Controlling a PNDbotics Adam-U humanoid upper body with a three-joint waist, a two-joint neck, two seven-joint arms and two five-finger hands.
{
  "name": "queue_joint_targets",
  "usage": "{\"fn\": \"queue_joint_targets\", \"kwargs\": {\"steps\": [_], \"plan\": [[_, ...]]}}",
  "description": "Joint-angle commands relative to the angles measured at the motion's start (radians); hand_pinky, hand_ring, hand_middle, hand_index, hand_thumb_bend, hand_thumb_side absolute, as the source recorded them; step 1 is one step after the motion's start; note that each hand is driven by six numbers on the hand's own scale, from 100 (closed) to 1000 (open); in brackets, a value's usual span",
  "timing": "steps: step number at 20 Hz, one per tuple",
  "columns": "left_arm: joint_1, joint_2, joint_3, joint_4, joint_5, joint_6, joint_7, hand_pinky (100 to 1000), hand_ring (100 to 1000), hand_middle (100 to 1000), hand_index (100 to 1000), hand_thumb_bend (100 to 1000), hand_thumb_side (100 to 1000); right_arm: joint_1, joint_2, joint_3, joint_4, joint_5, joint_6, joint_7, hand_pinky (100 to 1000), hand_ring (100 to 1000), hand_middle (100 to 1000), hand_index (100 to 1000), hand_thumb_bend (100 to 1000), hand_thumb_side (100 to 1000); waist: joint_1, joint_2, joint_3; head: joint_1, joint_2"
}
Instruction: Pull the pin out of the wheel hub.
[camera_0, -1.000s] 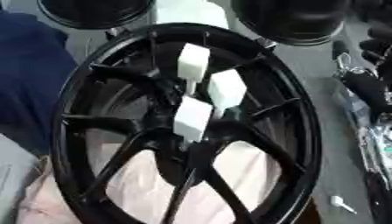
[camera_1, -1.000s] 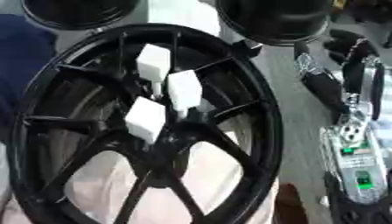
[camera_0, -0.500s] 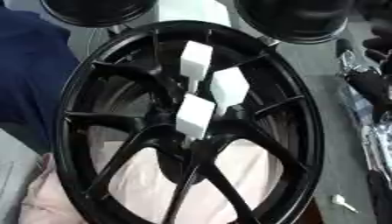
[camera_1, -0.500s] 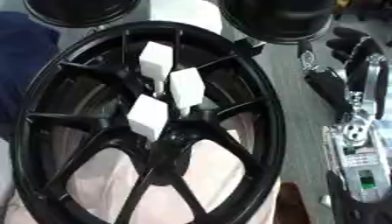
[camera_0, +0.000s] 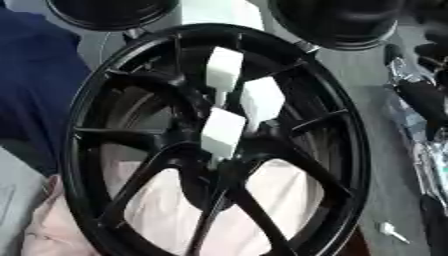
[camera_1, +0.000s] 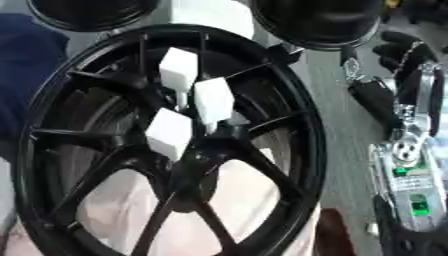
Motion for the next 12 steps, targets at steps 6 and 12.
{"fn": "queue_joint_targets", "kwargs": {"steps": [6, 12], "plan": [[0.036, 0.072, 0.022, -0.006, -0.001, 0.005, 0.016, 735, 645, 581, 714, 116, 767, 0.074, -0.205, 0.076, -0.070, -0.029, -0.024, 0.111, 806, 735, 536, 681, 504, 131, -0.020, -0.028, -0.021, 0.027, -0.005], [0.060, 0.085, 0.035, 0.000, 0.005, 0.004, 0.028, 735, 645, 581, 713, 113, 770, 0.095, -0.353, 0.064, -0.070, -0.092, -0.038, 0.151, 808, 737, 539, 684, 513, 131, -0.017, -0.027, -0.028, 0.034, -0.008]]}}
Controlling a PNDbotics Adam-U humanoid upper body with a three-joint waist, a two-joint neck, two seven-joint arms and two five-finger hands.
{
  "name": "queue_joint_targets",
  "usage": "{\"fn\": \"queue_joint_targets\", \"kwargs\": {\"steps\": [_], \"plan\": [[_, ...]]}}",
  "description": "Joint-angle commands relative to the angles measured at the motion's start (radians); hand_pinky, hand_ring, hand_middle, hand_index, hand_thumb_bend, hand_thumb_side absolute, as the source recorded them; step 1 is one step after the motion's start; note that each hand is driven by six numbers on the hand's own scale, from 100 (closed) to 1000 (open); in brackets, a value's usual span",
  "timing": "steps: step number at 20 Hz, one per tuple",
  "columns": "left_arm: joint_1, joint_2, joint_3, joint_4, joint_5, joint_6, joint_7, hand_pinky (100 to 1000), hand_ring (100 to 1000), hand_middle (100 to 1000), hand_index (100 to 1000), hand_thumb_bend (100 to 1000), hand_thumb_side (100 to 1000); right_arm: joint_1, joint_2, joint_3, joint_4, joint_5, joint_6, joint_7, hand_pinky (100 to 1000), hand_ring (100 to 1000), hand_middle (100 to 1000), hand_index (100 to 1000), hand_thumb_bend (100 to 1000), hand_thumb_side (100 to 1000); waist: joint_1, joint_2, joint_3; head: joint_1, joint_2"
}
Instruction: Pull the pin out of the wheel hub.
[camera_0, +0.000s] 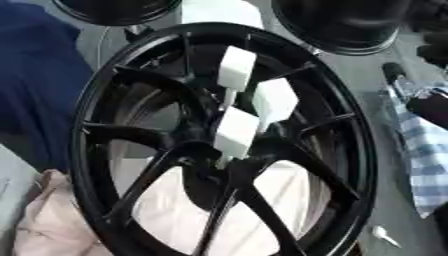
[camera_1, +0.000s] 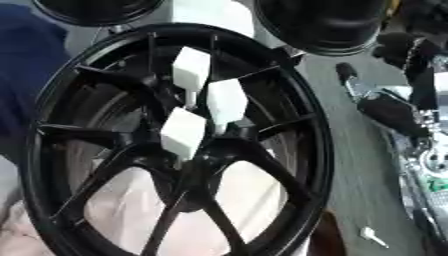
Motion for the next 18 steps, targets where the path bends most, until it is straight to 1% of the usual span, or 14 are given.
{"fn": "queue_joint_targets", "kwargs": {"steps": [1, 2, 3, 4, 7, 9, 12, 18], "plan": [[-0.005, 0.028, 0.012, -0.012, 0.003, -0.002, 0.007, 735, 645, 581, 713, 113, 770, 0.000, -0.113, -0.024, -0.024, -0.048, 0.003, 0.002, 808, 737, 539, 684, 513, 131, 0.008, -0.026, -0.001, 0.001, -0.008], [-0.003, 0.029, 0.013, -0.010, 0.002, -0.001, 0.008, 735, 644, 580, 713, 104, 772, 0.003, -0.138, -0.026, -0.024, -0.061, 0.006, -0.001, 822, 753, 561, 703, 547, 144, 0.008, -0.026, -0.001, 0.001, -0.007], [0.009, 0.041, 0.018, -0.007, -0.003, 0.000, 0.011, 735, 644, 580, 713, 104, 772, 0.007, -0.163, -0.016, -0.024, -0.061, 0.000, 0.004, 822, 753, 561, 703, 547, 144, 0.005, -0.027, -0.003, 0.004, -0.005], [0.025, 0.056, 0.024, -0.006, -0.006, -0.001, 0.016, 735, 644, 580, 713, 101, 775, 0.012, -0.188, 0.001, -0.024, -0.053, -0.010, 0.014, 833, 765, 581, 717, 576, 162, 0.000, -0.029, -0.006, 0.005, -0.002], [0.059, 0.084, 0.039, -0.004, -0.008, -0.002, 0.030, 735, 644, 580, 713, 100, 776, 0.006, -0.263, 0.068, -0.024, -0.013, -0.038, 0.056, 841, 769, 591, 724, 592, 171, -0.008, -0.034, -0.018, 0.013, 0.004], [0.069, 0.090, 0.044, -0.002, -0.008, -0.003, 0.036, 735, 644, 580, 713, 100, 776, -0.021, -0.316, 0.098, -0.024, 0.019, -0.034, 0.088, 849, 776, 604, 732, 608, 181, -0.009, -0.036, -0.023, 0.017, 0.005], [0.077, 0.095, 0.047, -0.001, -0.009, -0.003, 0.039, 735, 644, 579, 713, 100, 778, -0.075, -0.388, 0.147, -0.024, 0.063, -0.031, 0.132, 857, 784, 621, 743, 609, 187, -0.010, -0.038, -0.027, 0.018, 0.006], [0.082, 0.096, 0.048, 0.000, -0.009, -0.002, 0.041, 736, 644, 579, 713, 100, 780, -0.188, -0.528, 0.261, -0.024, 0.149, -0.053, 0.219, 864, 789, 644, 752, 604, 193, -0.010, -0.035, -0.023, 0.008, -0.004]]}}
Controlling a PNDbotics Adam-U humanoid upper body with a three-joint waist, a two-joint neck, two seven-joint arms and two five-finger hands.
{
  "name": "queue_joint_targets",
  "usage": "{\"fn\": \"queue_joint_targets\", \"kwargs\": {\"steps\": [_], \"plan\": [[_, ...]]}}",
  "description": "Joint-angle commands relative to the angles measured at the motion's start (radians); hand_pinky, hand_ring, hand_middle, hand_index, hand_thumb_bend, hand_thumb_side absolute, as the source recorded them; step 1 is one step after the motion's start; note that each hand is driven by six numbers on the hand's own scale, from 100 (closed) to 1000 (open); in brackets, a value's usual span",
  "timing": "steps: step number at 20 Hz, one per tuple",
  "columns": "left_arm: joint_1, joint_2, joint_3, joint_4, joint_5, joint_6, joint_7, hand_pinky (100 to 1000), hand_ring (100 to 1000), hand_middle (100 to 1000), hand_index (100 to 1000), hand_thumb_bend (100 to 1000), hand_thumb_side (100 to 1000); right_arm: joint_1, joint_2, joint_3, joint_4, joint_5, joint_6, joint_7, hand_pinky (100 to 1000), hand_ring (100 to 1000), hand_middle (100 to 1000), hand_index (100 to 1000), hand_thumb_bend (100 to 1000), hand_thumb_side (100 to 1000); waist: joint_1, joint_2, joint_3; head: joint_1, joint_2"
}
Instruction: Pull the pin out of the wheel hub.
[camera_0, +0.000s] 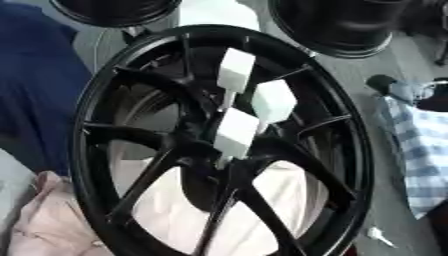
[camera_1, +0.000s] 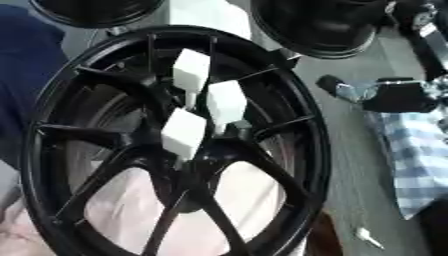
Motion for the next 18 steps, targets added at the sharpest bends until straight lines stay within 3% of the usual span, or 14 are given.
{"fn": "queue_joint_targets", "kwargs": {"steps": [1, 7, 12, 18], "plan": [[-0.005, 0.030, 0.011, -0.012, -0.005, 0.000, 0.004, 736, 644, 579, 713, 100, 781, -0.047, -0.113, 0.045, -0.018, 0.050, -0.019, 0.047, 865, 790, 646, 753, 604, 194, 0.004, -0.024, 0.003, -0.008, -0.008], [-0.019, 0.030, 0.005, -0.013, -0.003, -0.001, -0.002, 736, 645, 579, 713, 100, 778, -0.145, -0.257, 0.101, -0.018, 0.014, -0.080, 0.135, 868, 792, 657, 757, 602, 194, 0.007, -0.015, 0.023, -0.036, -0.021], [-0.031, 0.026, -0.003, -0.013, 0.001, 0.000, -0.011, 736, 645, 579, 713, 100, 781, -0.176, -0.374, 0.106, -0.018, -0.059, -0.149, 0.209, 868, 792, 659, 758, 604, 195, 0.004, -0.008, 0.050, -0.068, -0.033], [-0.039, 0.024, -0.009, -0.013, 0.003, 0.001, -0.020, 737, 645, 580, 713, 100, 780, -0.238, -0.380, 0.131, -0.018, -0.142, -0.180, 0.301, 865, 788, 651, 754, 604, 192, -0.004, -0.009, 0.071, -0.093, -0.041]]}}
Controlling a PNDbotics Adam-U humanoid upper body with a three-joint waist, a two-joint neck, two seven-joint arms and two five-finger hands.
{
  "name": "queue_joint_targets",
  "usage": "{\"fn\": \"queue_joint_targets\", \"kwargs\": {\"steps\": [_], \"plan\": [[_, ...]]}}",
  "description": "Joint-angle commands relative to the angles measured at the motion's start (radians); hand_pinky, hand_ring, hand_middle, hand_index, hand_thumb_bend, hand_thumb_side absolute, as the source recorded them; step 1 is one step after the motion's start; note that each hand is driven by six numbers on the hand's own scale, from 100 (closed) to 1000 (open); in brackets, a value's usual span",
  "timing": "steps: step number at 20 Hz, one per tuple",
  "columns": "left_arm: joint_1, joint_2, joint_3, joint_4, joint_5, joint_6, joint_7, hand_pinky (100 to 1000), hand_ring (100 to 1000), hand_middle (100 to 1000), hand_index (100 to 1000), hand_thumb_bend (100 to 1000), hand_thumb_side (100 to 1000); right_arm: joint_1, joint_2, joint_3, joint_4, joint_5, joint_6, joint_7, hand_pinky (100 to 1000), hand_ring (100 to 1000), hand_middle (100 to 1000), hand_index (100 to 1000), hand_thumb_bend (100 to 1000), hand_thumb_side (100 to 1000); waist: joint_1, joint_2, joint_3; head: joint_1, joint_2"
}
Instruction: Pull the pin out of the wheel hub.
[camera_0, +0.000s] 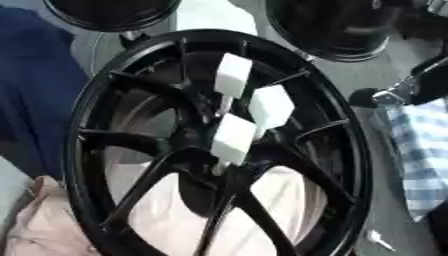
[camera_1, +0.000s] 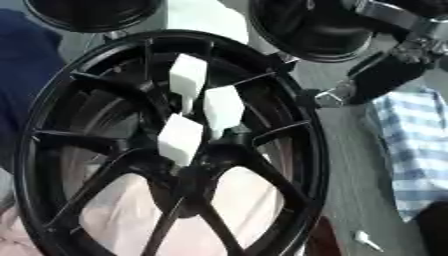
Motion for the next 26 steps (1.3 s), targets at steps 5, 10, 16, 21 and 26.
{"fn": "queue_joint_targets", "kwargs": {"steps": [5, 10, 16, 21, 26], "plan": [[-0.007, 0.023, 0.001, -0.012, 0.001, -0.001, -0.007, 737, 645, 580, 713, 100, 783, -0.128, 0.016, 0.068, -0.011, -0.069, 0.039, 0.107, 860, 784, 645, 753, 606, 192, 0.003, -0.023, 0.008, -0.017, -0.009], [-0.004, 0.019, -0.001, -0.012, 0.002, -0.001, -0.010, 737, 646, 580, 712, 100, 784, -0.226, 0.084, 0.111, 0.001, -0.083, 0.103, 0.185, 844, 778, 637, 750, 612, 197, 0.000, -0.032, 0.011, -0.018, 0.005], [0.008, 0.014, 0.002, -0.011, 0.002, 0.000, -0.008, 738, 646, 580, 712, 100, 784, -0.349, 0.184, 0.206, 0.074, -0.092, 0.206, 0.289, 834, 776, 634, 748, 618, 198, -0.003, -0.053, 0.011, -0.016, 0.029], [0.015, 0.013, 0.004, -0.009, 0.001, 0.001, -0.007, 738, 647, 580, 712, 100, 785, -0.407, 0.243, 0.238, 0.119, -0.127, 0.291, 0.376, 831, 775, 629, 745, 620, 198, -0.005, -0.064, 0.010, -0.010, 0.044], [0.017, 0.012, 0.005, -0.009, 0.002, 0.001, -0.006, 738, 647, 580, 712, 100, 785, -0.420, 0.268, 0.232, 0.156, -0.150, 0.324, 0.464, 829, 772, 624, 741, 612, 199, -0.007, -0.065, 0.012, -0.002, 0.055]]}}
